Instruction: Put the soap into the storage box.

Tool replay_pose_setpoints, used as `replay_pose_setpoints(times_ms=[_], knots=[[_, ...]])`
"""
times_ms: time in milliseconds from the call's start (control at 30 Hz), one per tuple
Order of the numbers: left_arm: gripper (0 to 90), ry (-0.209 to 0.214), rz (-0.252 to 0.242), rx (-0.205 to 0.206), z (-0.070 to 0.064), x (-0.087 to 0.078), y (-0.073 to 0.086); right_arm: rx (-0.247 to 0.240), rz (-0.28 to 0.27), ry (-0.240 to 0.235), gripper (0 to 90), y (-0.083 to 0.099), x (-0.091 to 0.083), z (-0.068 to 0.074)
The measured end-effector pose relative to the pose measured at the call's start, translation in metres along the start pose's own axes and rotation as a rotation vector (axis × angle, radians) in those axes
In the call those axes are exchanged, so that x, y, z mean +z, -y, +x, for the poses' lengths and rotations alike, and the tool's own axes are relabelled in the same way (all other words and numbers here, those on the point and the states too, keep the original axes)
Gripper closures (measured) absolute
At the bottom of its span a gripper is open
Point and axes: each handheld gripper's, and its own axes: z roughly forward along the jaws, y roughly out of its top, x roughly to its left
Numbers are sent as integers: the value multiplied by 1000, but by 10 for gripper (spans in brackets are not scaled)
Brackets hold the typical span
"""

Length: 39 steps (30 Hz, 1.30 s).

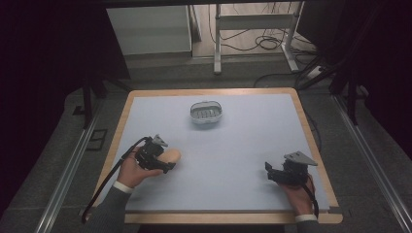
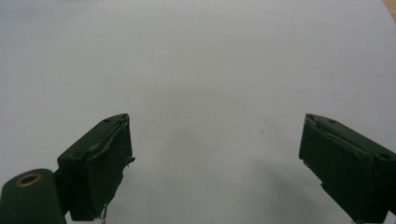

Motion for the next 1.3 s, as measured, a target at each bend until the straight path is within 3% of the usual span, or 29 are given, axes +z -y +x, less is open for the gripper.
replay_pose_setpoints(times_ms=[667,1300], knots=[[322,-2,-13,35,-5,-1,-22,0,6,2,96,0,1,0],[322,-1,-25,28,1,-2,-32,-1,11,3,96,0,1,0]])
